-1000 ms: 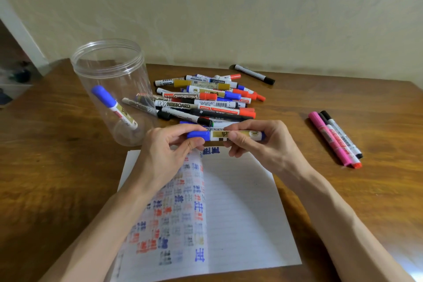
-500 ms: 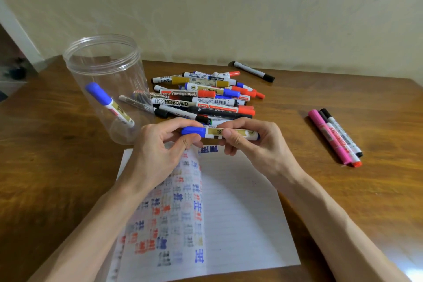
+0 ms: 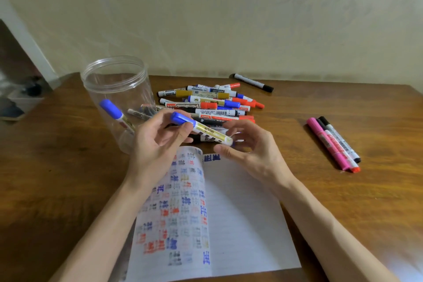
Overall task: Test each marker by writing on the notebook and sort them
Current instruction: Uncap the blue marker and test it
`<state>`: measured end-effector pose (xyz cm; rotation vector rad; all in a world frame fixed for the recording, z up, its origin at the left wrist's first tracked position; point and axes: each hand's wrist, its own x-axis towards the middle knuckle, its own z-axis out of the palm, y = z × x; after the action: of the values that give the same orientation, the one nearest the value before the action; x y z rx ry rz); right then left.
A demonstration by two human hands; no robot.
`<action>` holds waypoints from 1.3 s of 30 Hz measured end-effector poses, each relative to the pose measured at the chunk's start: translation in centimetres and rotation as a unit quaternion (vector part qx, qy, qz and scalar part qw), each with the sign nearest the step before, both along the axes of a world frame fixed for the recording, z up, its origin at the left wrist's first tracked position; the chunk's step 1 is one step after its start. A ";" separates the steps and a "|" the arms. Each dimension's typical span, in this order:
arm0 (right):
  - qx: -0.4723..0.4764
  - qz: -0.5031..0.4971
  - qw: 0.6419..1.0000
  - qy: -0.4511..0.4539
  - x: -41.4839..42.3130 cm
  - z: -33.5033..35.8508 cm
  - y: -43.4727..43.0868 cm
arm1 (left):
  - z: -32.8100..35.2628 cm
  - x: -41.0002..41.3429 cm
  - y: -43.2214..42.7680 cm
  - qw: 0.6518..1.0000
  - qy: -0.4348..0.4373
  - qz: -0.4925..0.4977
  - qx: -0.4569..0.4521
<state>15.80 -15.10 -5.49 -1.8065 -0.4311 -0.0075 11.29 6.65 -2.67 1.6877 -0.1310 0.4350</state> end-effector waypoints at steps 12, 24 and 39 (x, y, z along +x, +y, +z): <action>-0.238 0.201 0.945 -0.101 -2.3 0.1 2.5 | 9.1 0.1 3.6 0.963 -0.225 0.149 0.007; -0.250 0.176 0.944 -0.126 -2.8 -0.5 3.1 | 9.5 2.2 8.3 0.941 -0.182 0.251 0.138; -0.240 0.178 0.947 -0.115 -2.7 -0.5 3.1 | 6.3 1.7 7.9 0.938 -0.133 0.249 0.202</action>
<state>13.15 -12.01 -5.95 -2.1863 -0.9922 0.1509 12.95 14.53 3.67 2.0605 0.0170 1.0778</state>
